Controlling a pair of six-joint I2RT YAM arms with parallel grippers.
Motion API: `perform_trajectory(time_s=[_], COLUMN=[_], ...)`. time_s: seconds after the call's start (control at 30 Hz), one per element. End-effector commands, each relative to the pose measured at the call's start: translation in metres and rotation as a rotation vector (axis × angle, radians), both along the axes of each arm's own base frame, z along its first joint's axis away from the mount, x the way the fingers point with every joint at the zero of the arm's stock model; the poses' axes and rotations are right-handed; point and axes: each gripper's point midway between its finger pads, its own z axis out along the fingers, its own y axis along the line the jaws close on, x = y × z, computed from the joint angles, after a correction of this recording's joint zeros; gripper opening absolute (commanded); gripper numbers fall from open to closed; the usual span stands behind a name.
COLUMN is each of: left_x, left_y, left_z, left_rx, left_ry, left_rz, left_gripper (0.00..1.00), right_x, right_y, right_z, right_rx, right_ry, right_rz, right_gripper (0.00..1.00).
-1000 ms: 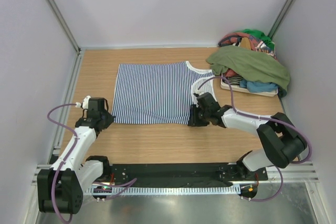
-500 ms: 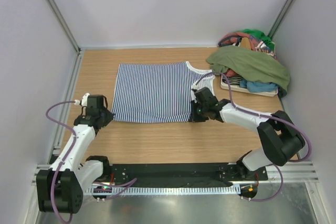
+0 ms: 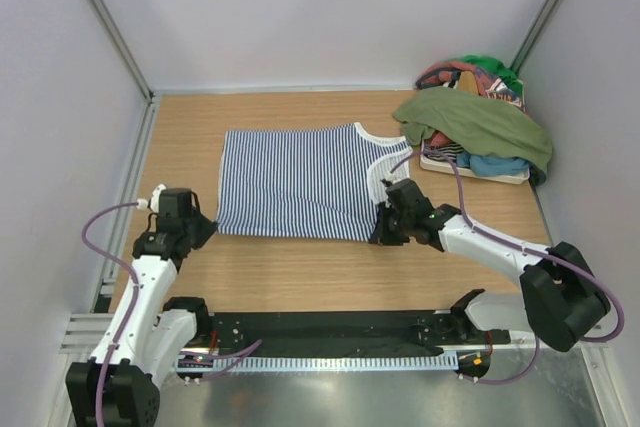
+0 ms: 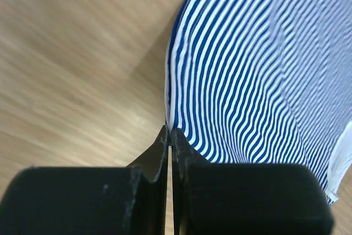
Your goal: Fold and stack the tank tops
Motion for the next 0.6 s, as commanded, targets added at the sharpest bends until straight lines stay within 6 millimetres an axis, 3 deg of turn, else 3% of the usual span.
perform_trajectory(time_s=[0.0,0.17,0.3,0.57], left_x=[-0.015,-0.026,-0.029,-0.007], left_y=[-0.013,-0.002,0.006,0.015], left_z=[-0.017,-0.019,-0.017,-0.002], left_rx=[-0.104,-0.082,-0.052,-0.023], left_ry=[0.063,0.113,0.140,0.120], left_rz=[0.019,0.106,0.146,0.193], left_gripper=[0.00,0.00,0.00,0.00], right_x=[-0.021,-0.027,-0.018,0.035], right_y=[-0.008,-0.014,-0.013,-0.006], right_z=[-0.017,-0.014,-0.005,0.025], right_rx=[0.008,0.003,-0.013,-0.090], right_ry=[0.076,0.073,0.044,-0.042], right_rz=[-0.030,-0.046,-0.047,-0.066], right_gripper=[0.01,0.01,0.01,0.01])
